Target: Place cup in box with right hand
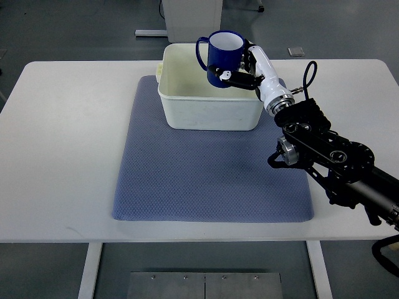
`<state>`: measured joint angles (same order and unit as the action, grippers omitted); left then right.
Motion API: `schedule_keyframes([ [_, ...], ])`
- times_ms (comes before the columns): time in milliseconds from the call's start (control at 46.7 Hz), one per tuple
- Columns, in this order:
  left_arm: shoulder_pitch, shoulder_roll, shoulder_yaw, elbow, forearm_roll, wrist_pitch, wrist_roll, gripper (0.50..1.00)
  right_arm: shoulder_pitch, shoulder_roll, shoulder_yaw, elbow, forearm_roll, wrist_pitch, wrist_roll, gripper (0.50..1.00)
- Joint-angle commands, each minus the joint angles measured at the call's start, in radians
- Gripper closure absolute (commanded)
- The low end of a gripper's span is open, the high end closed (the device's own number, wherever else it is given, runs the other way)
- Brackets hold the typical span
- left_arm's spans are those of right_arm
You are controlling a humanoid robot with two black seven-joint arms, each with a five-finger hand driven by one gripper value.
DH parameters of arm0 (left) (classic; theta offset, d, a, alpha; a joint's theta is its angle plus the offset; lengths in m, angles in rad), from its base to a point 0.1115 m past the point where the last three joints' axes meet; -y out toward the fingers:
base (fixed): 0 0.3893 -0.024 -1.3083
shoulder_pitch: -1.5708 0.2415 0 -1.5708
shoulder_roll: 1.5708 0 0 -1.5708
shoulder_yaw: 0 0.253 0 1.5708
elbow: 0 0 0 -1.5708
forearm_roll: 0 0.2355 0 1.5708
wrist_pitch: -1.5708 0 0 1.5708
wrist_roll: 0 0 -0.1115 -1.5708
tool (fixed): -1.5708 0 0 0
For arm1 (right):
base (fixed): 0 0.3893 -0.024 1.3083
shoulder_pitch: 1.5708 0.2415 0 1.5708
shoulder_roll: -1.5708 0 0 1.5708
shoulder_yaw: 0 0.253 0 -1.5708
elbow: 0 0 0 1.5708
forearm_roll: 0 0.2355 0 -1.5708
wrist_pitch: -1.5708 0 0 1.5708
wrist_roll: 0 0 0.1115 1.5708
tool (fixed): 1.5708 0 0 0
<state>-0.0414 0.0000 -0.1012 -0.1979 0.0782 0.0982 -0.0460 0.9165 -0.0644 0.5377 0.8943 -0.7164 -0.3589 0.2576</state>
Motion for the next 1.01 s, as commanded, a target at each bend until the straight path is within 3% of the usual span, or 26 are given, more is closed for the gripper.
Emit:
schedule_keyframes([
  [0, 0.000, 0.000, 0.000, 0.000, 0.000, 0.000, 0.000, 0.500, -0.001, 0.000, 0.001, 0.002, 0.002, 0.000, 0.000, 0.733],
  [86, 0.000, 0.000, 0.000, 0.000, 0.000, 0.000, 0.000, 0.500, -0.001, -0.002, 0.001, 0.003, 0.002, 0.000, 0.000, 0.678],
  [193, 0.000, 0.000, 0.000, 0.000, 0.000, 0.000, 0.000, 0.500, -0.004, -0.002, 0.002, 0.003, 0.003, 0.002, 0.000, 0.645],
  [728, 0.000, 0.000, 0.000, 0.000, 0.000, 0.000, 0.000, 0.500, -0.011, -0.008, 0.011, 0.006, 0.012, 0.000, -0.003, 0.615],
  [985, 0.000, 0.000, 0.000, 0.000, 0.000, 0.000, 0.000, 0.500, -0.013, -0.017, 0.064, 0.017, 0.014, 0.000, -0.003, 0.540],
])
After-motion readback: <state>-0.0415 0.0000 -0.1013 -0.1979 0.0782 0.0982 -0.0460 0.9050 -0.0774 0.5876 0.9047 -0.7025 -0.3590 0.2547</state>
